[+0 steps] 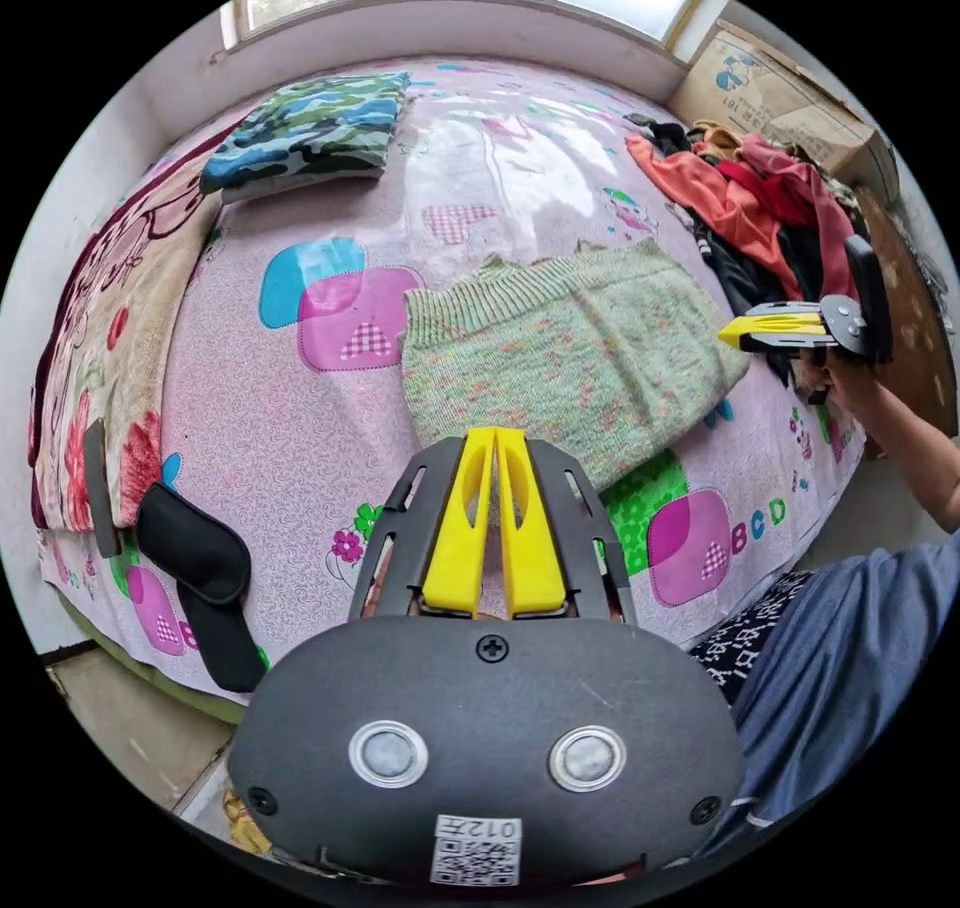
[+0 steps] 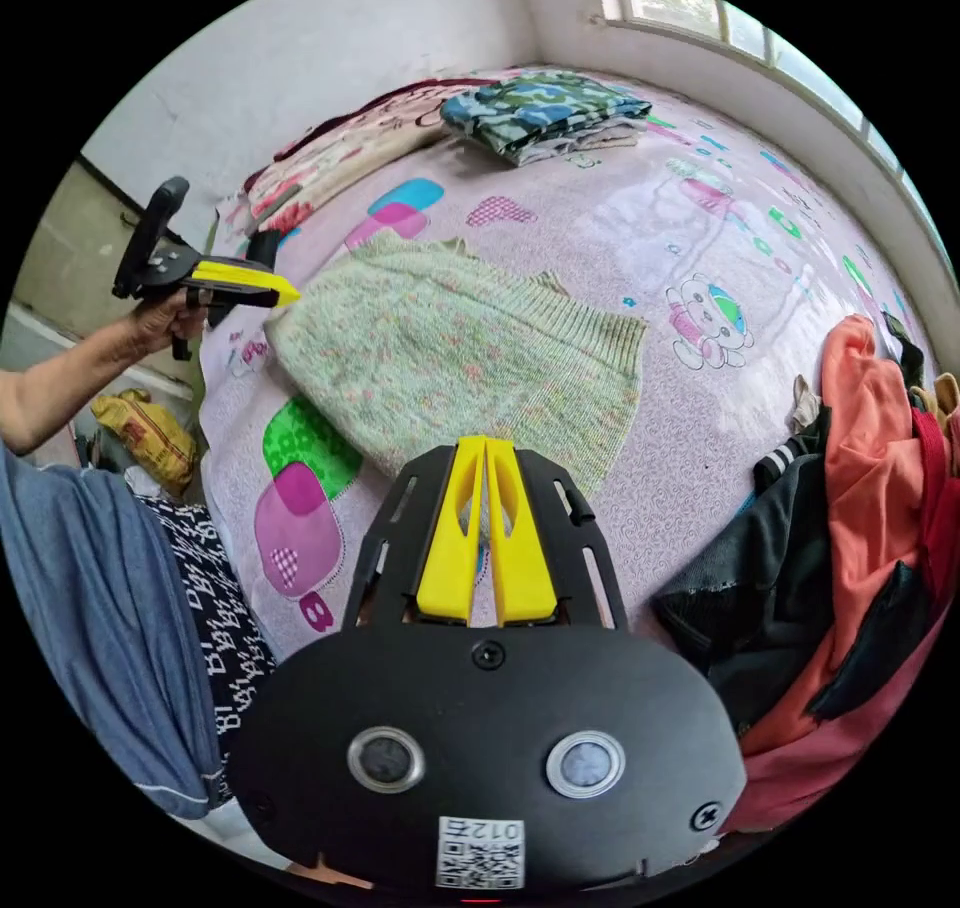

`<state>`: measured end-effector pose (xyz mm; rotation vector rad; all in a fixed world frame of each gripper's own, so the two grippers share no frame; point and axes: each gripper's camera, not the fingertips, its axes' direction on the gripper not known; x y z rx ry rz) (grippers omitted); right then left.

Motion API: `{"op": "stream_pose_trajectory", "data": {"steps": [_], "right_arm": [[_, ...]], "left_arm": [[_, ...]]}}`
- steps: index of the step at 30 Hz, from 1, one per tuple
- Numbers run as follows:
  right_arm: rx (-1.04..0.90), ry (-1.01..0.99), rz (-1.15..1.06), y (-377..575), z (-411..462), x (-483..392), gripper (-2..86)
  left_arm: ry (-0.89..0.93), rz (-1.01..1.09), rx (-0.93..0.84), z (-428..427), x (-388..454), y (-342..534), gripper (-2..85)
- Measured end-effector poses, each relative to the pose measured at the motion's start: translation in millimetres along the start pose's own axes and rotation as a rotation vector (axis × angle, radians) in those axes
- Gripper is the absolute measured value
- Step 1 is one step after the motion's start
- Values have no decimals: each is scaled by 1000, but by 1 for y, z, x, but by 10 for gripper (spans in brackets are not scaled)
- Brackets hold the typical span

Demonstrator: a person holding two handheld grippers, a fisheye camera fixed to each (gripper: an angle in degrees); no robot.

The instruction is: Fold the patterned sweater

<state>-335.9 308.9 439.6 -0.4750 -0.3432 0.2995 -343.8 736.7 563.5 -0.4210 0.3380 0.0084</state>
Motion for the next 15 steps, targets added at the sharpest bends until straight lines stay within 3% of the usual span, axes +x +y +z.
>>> {"op": "stream_pose_trajectory", "data": {"steps": [7, 11, 15], "right_arm": [[-82, -14, 3, -8, 21, 17, -2], [-86, -66, 79, 1, 16, 31, -2], [-10, -29, 115, 17, -18, 37, -1]], "left_arm": [[-46, -12, -94, 28, -13, -13, -2], [56, -70, -95, 28, -32, -9, -2], [15, -159, 27, -8, -51, 5, -2]]}}
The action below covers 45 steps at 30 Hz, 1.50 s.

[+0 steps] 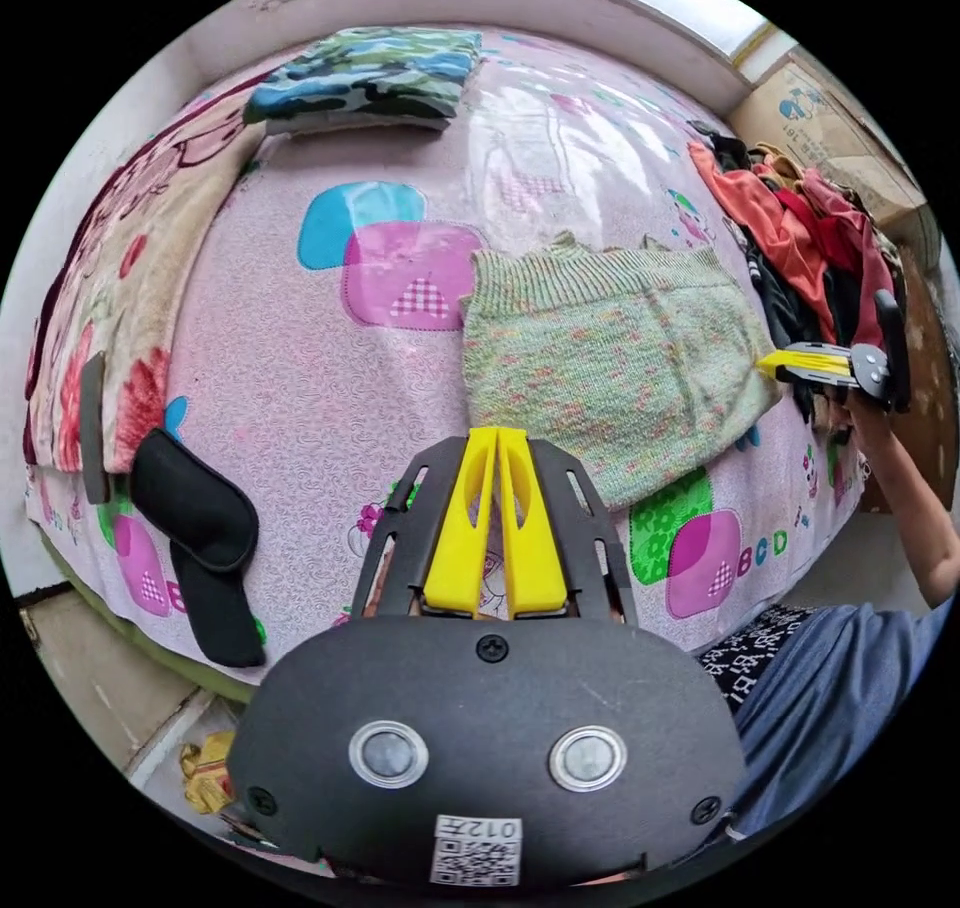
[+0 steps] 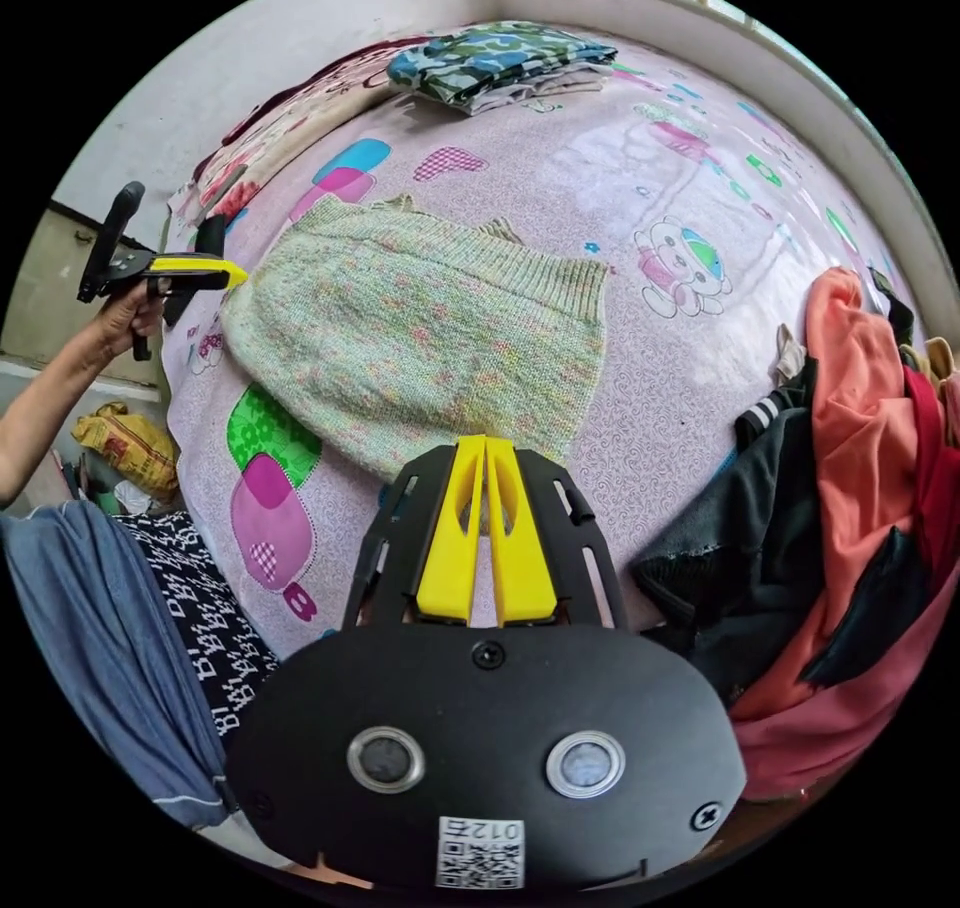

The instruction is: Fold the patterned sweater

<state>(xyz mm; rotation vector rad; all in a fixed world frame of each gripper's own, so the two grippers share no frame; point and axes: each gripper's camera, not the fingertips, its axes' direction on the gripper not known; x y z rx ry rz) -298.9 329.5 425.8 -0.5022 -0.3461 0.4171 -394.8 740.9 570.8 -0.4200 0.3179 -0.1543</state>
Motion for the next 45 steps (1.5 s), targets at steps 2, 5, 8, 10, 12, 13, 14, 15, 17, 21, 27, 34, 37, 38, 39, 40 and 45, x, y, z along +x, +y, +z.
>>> {"op": "stream_pose_trajectory", "data": {"steps": [2, 5, 8, 10, 12, 13, 14, 15, 17, 21, 27, 34, 37, 38, 39, 40, 45], "right_arm": [[71, -26, 26, 1, -11, 7, -1], [83, -20, 42, -7, -4, 16, -1], [32, 51, 30, -8, 13, 23, -1], [6, 66, 23, 2, 22, 37, -1], [11, 50, 39, 12, 23, 51, 0], [20, 39, 45, 19, 23, 60, 0], [23, 31, 49, 23, 22, 65, 0], [23, 11, 61, 29, 21, 76, 1], [18, -38, 81, 40, 14, 93, 4], [100, -180, 211, 101, -21, 156, 21], [258, -658, 672, 252, -6, 274, 95], [322, -885, 866, 355, 52, 295, 121], [371, -903, 872, 368, 58, 299, 118], [390, -892, 866, 370, 55, 300, 117], [429, -856, 846, 373, 46, 301, 114], [464, -822, 820, 376, 38, 303, 111], [406, -816, 674, 365, 35, 320, 103]], "left_arm": [[36, 21, 50, -8, -2, -2, -2], [26, 61, 22, 6, 4, -19, -2], [-7, 89, -29, 30, 6, -33, -2], [-30, 82, -48, 41, -2, -35, -2], [-14, 81, -48, 42, -13, -34, -2], [-7, 93, -42, 42, -19, -31, -1], [-3, 97, -39, 42, -22, -30, -1], [15, 87, -37, 42, -30, -28, -1], [50, 39, -42, 38, -45, -26, 0], [33, -181, -35, 17, -93, 8, 4], [567, -524, -44, 33, -175, 103, 28], [750, -654, -65, 60, -189, 160, 38], [750, -632, -89, 65, -187, 160, 35], [746, -625, -95, 65, -187, 159, 33], [735, -612, -101, 64, -187, 157, 30], [694, -593, -92, 59, -187, 155, 25], [582, -389, -29, 35, -174, 132, 12]]}}
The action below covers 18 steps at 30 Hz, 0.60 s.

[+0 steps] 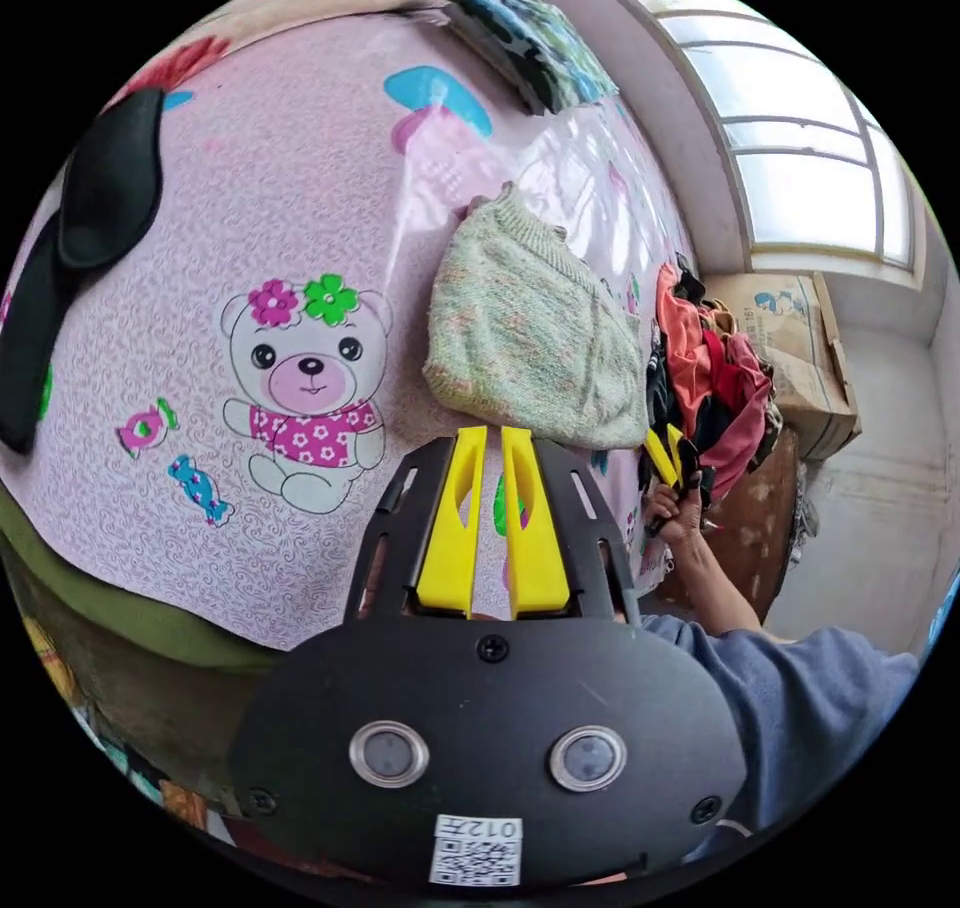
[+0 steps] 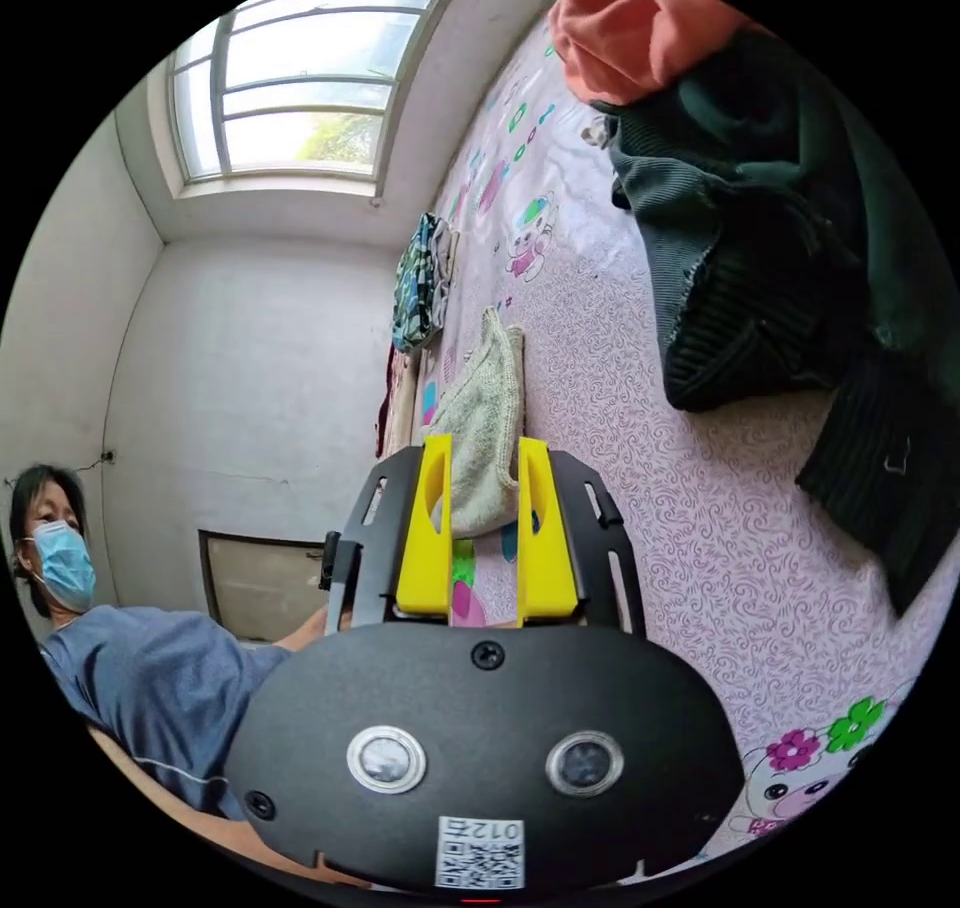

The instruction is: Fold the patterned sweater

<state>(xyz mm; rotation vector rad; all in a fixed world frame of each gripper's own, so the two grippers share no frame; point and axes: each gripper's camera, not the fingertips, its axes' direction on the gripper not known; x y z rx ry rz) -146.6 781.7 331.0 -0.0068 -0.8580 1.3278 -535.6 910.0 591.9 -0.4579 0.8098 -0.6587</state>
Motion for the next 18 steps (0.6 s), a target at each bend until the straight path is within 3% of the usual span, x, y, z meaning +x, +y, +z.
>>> {"op": "stream_pose_trajectory", "data": {"steps": [8, 12, 14, 18], "right_arm": [[-416, 94, -227, -15, 35, -2, 77], [-684, 359, -389, 5, 53, -3, 56], [-696, 400, -416, 12, 52, -2, 63], [-454, 255, -347, 7, 26, 6, 99]], "left_arm": [[-19, 118, -81, 13, 17, -30, 5], [-64, 92, -118, 18, 2, -29, 4], [-62, 70, -118, 16, -7, -27, 5], [-63, 43, -92, 5, -19, -17, 11]]}}
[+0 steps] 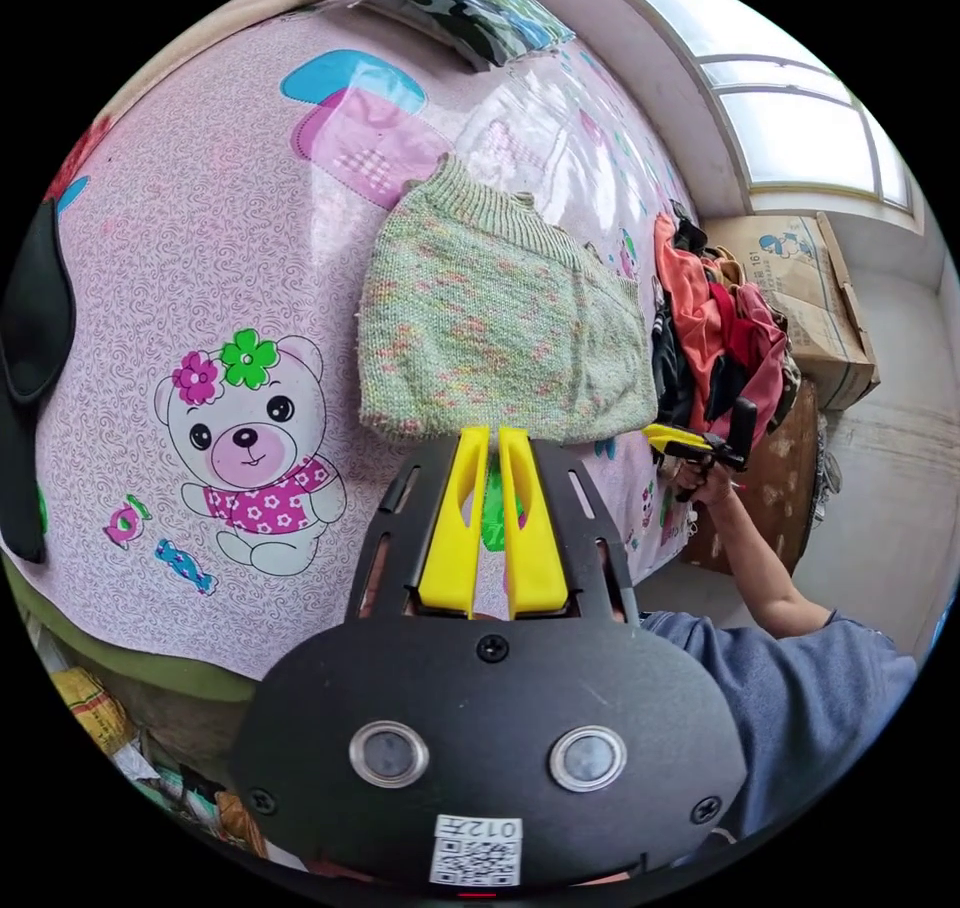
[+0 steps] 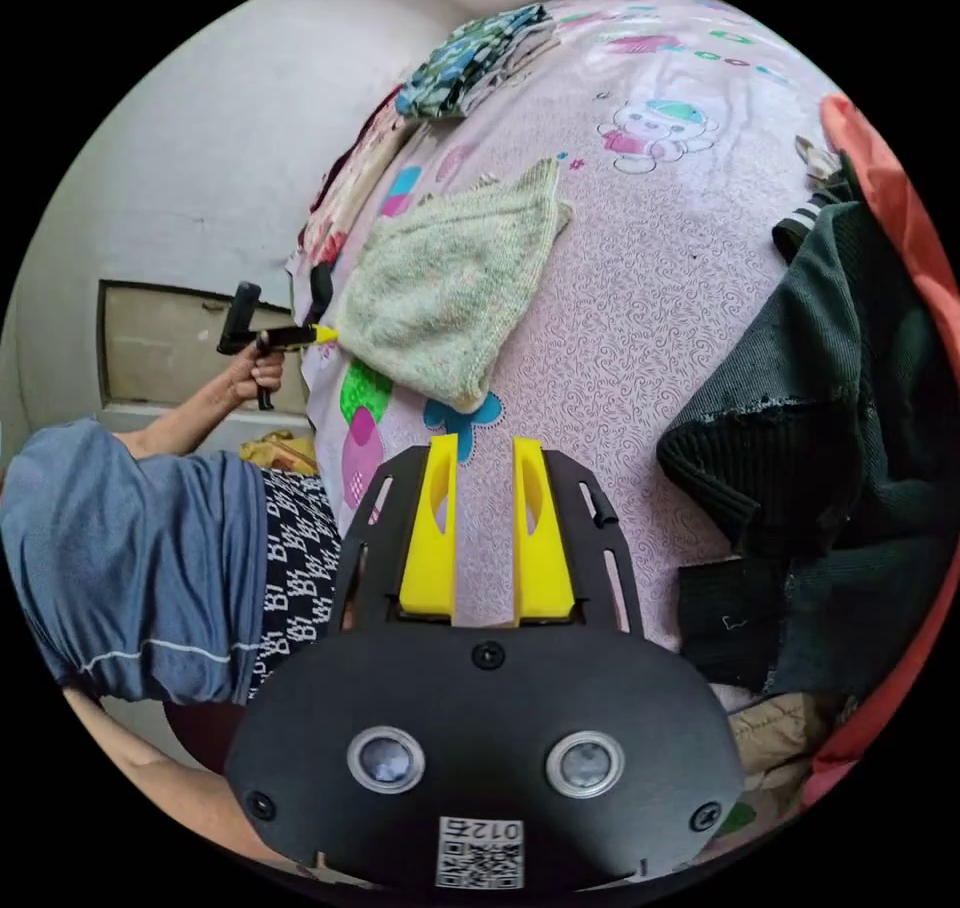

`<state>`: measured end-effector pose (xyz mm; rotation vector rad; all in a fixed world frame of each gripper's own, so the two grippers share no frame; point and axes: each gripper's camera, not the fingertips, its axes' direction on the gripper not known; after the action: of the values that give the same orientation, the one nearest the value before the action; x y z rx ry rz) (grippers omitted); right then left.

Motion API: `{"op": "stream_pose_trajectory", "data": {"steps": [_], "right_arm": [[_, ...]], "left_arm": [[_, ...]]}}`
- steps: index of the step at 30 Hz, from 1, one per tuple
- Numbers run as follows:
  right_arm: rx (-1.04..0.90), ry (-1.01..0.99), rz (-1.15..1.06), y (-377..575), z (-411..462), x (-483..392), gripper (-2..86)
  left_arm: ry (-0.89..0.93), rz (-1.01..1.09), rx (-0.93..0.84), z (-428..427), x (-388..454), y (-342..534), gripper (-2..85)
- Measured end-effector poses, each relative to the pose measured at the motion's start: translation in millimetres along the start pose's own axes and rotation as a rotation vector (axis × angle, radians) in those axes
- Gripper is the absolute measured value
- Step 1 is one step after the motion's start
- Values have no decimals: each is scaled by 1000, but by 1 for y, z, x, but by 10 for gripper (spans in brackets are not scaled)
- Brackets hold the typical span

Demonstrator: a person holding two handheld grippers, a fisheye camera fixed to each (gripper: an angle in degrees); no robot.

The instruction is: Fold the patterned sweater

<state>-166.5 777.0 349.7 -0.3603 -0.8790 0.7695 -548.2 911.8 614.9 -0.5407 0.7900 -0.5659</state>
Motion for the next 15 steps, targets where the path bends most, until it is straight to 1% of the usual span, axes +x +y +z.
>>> {"op": "stream_pose_trajectory", "data": {"steps": [2, 6, 8, 10, 15], "right_arm": [[37, -9, 24, 0, 4, 8, 115], [67, -59, 103, -8, 30, 28, 130], [65, -76, 137, -10, 42, 38, 130], [93, -142, 186, -11, 54, 55, 129], [110, -222, 264, -15, 77, 82, 107]], "left_arm": [[3, -41, 18, -4, -9, 6, 16], [-8, -231, 108, -18, -40, 26, 36], [32, -298, 127, -21, -55, 33, 43], [122, -362, 134, -21, -72, 39, 54], [214, -429, 139, -17, -93, 40, 79]]}}
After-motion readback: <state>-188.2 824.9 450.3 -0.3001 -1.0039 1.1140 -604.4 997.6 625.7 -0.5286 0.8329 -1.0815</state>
